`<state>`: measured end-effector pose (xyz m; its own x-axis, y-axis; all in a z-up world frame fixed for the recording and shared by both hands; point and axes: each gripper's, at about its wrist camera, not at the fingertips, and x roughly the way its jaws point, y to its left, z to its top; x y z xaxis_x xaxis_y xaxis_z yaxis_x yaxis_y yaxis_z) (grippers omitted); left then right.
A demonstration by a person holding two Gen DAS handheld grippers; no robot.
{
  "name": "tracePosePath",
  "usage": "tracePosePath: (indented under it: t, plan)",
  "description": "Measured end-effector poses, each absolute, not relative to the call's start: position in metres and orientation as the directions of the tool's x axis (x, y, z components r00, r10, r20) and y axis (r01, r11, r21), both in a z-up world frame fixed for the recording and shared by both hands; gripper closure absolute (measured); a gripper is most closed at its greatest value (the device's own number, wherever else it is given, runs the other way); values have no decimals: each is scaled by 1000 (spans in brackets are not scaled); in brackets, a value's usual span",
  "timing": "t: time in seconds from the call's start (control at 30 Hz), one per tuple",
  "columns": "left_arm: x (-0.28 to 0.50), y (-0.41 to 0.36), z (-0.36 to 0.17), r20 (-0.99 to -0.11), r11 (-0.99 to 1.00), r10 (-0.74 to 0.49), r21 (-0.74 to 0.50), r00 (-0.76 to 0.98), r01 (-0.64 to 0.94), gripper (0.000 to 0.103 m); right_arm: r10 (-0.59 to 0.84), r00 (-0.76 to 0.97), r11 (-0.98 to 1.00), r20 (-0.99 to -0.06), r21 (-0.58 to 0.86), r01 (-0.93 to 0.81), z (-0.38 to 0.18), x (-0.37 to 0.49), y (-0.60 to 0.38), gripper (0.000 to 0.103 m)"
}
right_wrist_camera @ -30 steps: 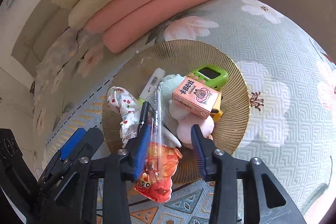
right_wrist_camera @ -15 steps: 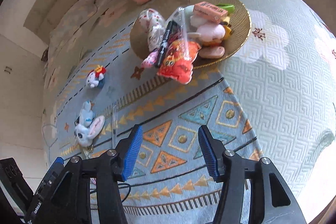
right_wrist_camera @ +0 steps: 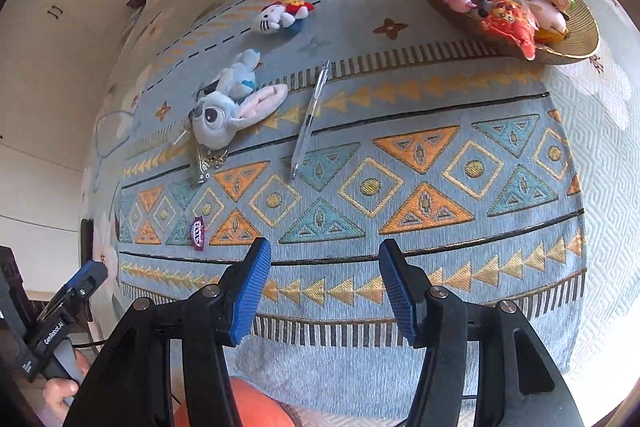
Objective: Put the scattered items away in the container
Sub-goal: 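Move both tools back over the remaining items on the rug, then grasp the pink Fox's candy with the left tool while the right grasps the clear pen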
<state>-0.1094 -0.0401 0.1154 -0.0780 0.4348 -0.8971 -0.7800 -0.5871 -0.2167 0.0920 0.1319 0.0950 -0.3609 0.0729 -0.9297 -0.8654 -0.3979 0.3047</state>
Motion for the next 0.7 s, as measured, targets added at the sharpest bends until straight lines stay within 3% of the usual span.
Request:
tracePosePath:
  t: [0.23, 0.37, 0.53, 0.7]
  plan:
    - [-86, 9, 53, -896, -497, 440, -185, -63, -848, 31, 143, -357, -356, -923, 288, -889, 70, 64, 164, 47]
    - [-103, 8, 28, -903, -553, 427, -214, -54, -805, 34, 160, -336, -352, -928, 265, -898, 52, 41, 188, 47]
    - [-102, 4, 22, -891, -539, 452, -227, -51, -812, 34, 146, -296, -330, -944, 235, -914, 26, 17, 206, 53]
    - [-95, 5, 19, -882, -518, 464, -201, -76, -832, 34, 172, -208, -326, -963, 144, -934, 10, 0, 207, 53]
